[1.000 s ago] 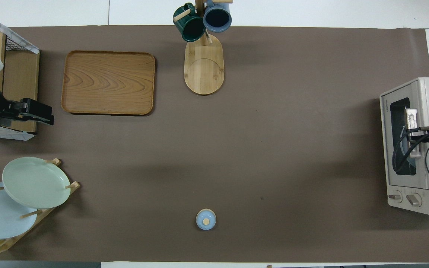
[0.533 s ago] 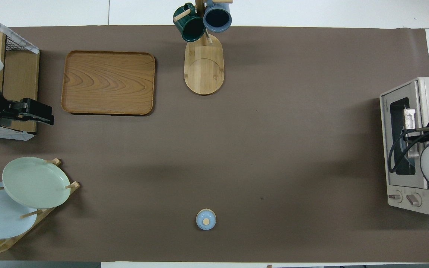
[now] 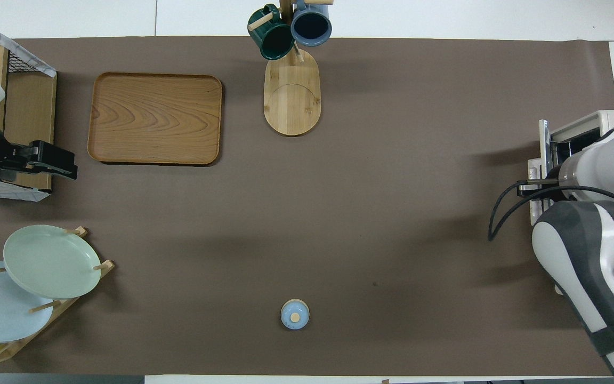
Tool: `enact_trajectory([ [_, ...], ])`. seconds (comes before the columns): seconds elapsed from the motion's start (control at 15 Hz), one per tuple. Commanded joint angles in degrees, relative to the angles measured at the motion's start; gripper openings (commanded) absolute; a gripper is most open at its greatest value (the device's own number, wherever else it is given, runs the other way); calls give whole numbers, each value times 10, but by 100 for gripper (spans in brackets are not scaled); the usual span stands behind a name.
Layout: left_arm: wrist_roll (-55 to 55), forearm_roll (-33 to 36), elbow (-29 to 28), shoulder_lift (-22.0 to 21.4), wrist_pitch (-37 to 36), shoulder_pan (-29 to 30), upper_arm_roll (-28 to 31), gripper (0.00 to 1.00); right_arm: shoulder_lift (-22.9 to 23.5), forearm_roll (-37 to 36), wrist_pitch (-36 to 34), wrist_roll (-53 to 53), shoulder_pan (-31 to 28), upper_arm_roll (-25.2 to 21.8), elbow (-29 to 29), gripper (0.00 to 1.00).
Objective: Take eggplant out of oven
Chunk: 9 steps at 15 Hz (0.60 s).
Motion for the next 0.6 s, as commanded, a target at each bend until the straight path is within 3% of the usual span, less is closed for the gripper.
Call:
enact_trajectory([
  [0.0,0,6,-10,-7,8,5,-3,100,51,-16,116,-5,-20,-10,-14,0],
  [0.53,0,6,-10,-7,8,5,-3,100,102,33,197,-5,-5,-9,-22,0],
])
